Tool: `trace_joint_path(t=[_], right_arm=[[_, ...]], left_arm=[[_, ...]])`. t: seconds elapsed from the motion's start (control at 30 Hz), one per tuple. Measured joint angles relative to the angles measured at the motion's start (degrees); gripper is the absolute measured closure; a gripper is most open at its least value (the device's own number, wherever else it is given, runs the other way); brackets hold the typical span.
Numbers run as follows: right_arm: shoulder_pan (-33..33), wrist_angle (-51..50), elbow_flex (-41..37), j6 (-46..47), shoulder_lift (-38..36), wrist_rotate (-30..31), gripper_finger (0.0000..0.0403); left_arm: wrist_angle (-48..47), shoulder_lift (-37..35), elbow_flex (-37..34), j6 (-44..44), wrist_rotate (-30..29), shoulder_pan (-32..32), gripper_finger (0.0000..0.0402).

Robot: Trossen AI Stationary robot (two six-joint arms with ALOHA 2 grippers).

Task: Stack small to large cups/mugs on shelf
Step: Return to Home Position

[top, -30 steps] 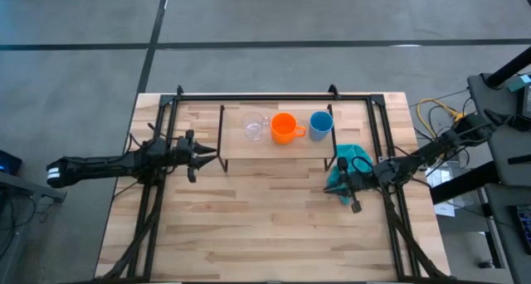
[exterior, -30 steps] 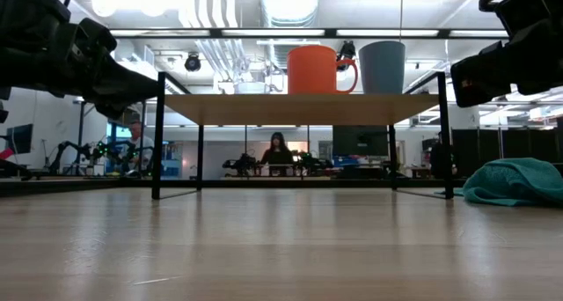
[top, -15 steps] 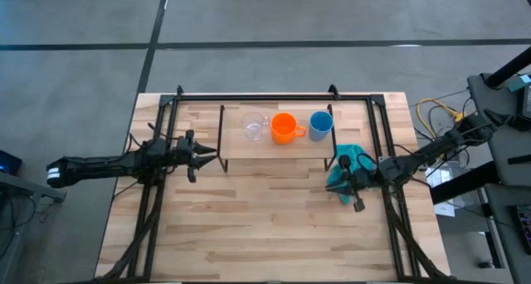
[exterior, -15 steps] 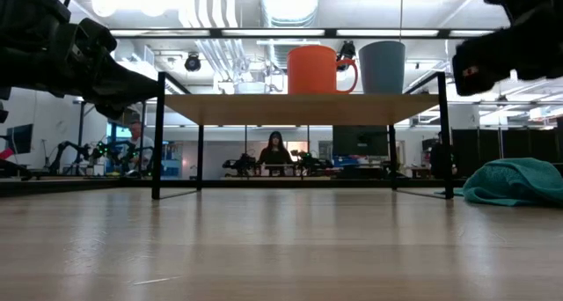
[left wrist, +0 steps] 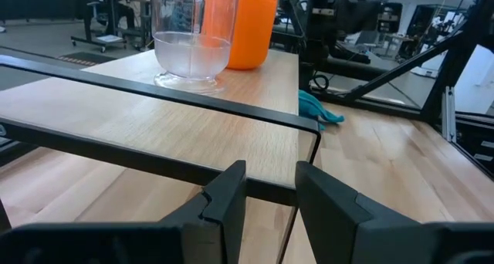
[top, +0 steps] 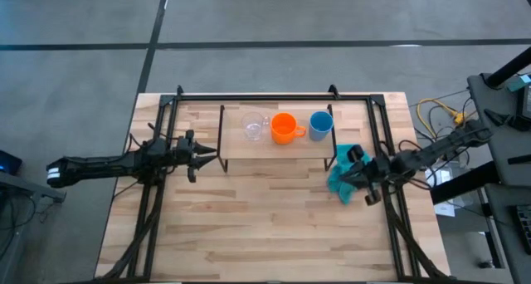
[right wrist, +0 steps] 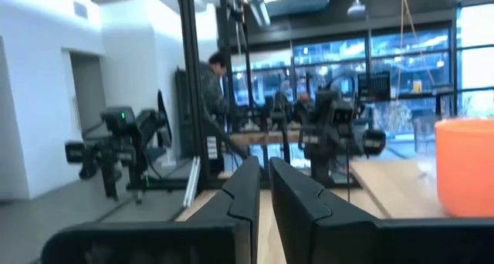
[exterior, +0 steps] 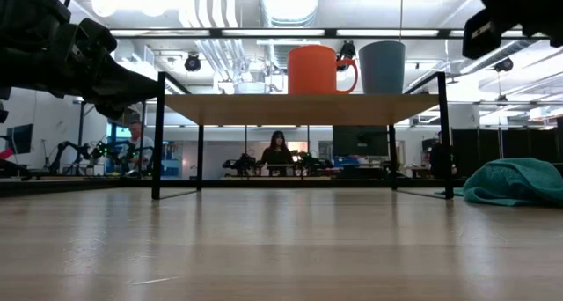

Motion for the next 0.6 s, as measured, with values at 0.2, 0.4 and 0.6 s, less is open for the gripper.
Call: trace_joint_path(t=[0.2, 0.4, 0.6], right_arm=[[0.0, 0.1, 0.0, 0.0, -2.0, 0.0, 0.0374], [0.0, -0.1, 0.0, 0.0, -1.9, 0.0, 0.0374], [0.0, -0.3, 0.0, 0.0, -1.9, 0.0, 0.0374]], left_arm=[[0.0, 0.0, 0.0, 0.0, 0.0, 0.0, 0.0301], [0.0, 0.0, 0.0, 0.0, 0.0, 0.0, 0.0301], [0.0, 0.0, 0.0, 0.0, 0.0, 0.0, 0.0301]])
